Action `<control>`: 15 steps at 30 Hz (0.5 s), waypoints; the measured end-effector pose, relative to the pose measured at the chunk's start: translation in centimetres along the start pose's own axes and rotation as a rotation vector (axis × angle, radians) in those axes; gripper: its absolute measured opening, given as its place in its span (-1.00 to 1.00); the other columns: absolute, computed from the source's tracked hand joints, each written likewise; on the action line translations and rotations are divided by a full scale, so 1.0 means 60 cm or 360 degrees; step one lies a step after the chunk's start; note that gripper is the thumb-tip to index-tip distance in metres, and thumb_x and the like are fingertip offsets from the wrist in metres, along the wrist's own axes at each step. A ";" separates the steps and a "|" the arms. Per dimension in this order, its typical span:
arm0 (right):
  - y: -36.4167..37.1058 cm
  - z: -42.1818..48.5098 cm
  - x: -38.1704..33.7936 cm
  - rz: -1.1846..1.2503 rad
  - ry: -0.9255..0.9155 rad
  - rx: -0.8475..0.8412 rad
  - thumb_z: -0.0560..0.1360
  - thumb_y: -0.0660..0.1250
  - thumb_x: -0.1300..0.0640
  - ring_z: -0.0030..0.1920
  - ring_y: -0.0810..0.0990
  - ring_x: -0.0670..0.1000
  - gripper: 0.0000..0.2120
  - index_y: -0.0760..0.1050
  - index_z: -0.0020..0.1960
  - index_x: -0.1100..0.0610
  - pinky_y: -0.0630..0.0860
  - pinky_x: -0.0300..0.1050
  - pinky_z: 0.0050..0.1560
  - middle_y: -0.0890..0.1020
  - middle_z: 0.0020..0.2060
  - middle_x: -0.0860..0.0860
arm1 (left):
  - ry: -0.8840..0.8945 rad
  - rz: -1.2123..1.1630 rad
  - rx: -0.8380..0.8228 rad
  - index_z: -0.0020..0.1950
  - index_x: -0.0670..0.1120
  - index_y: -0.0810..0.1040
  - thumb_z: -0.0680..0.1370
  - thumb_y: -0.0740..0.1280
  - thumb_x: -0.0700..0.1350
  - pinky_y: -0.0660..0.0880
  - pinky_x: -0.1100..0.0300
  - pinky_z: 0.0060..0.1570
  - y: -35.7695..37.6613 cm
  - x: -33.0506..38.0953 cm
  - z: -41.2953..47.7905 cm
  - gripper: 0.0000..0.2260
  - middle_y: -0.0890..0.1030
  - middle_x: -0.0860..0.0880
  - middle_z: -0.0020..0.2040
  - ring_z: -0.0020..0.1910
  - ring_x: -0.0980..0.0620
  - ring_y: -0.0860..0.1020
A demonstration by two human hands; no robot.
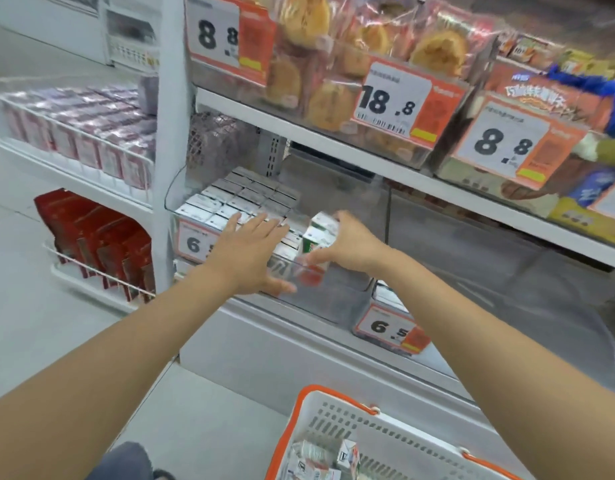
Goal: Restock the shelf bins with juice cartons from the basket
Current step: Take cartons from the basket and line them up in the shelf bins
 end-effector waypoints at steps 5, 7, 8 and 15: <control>0.048 0.004 0.010 0.0609 0.0329 -0.0640 0.52 0.28 0.07 -0.04 0.51 0.00 -0.95 0.51 -0.07 0.02 0.45 -0.06 0.04 0.51 -0.03 0.00 | 0.0014 0.0021 0.0177 0.53 -0.01 0.18 0.36 0.08 0.50 0.05 -0.11 0.46 -0.003 0.008 0.001 -0.12 0.28 0.03 0.51 0.50 0.02 0.21; 0.055 0.007 0.016 0.0732 0.0389 -0.0564 0.55 0.22 0.16 -0.03 0.56 0.11 -0.93 0.40 0.04 0.07 0.49 0.06 0.14 0.50 -0.04 0.08 | 0.0024 0.0052 0.0199 0.51 -0.02 0.21 0.37 0.08 0.49 0.09 -0.09 0.44 -0.006 0.012 0.001 -0.14 0.30 0.03 0.50 0.48 0.02 0.23; 0.058 0.009 0.019 0.0715 0.0380 -0.0522 0.57 0.24 0.16 0.06 0.60 0.14 -0.84 0.35 0.14 0.08 0.50 0.13 0.22 0.55 0.02 0.10 | 0.0024 0.0062 0.0207 0.51 -0.02 0.21 0.38 0.09 0.48 0.10 -0.08 0.44 -0.006 0.012 0.001 -0.15 0.30 0.03 0.50 0.48 0.02 0.23; 0.060 0.002 0.025 0.0543 0.0304 -0.0502 0.52 0.37 -0.09 0.31 0.51 0.07 -0.30 0.11 0.51 0.08 0.46 0.10 0.33 0.45 0.37 0.06 | -0.0018 0.0054 0.0117 0.54 -0.02 0.14 0.41 0.15 0.45 0.07 -0.11 0.48 -0.013 0.014 -0.003 -0.16 0.24 0.02 0.53 0.52 0.01 0.16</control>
Point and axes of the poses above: each hand's wrist, its own z-axis towards the middle knuckle, its own y-axis out of the palm, x = y × z, the point moved 4 cm from there along z, towards the middle knuckle
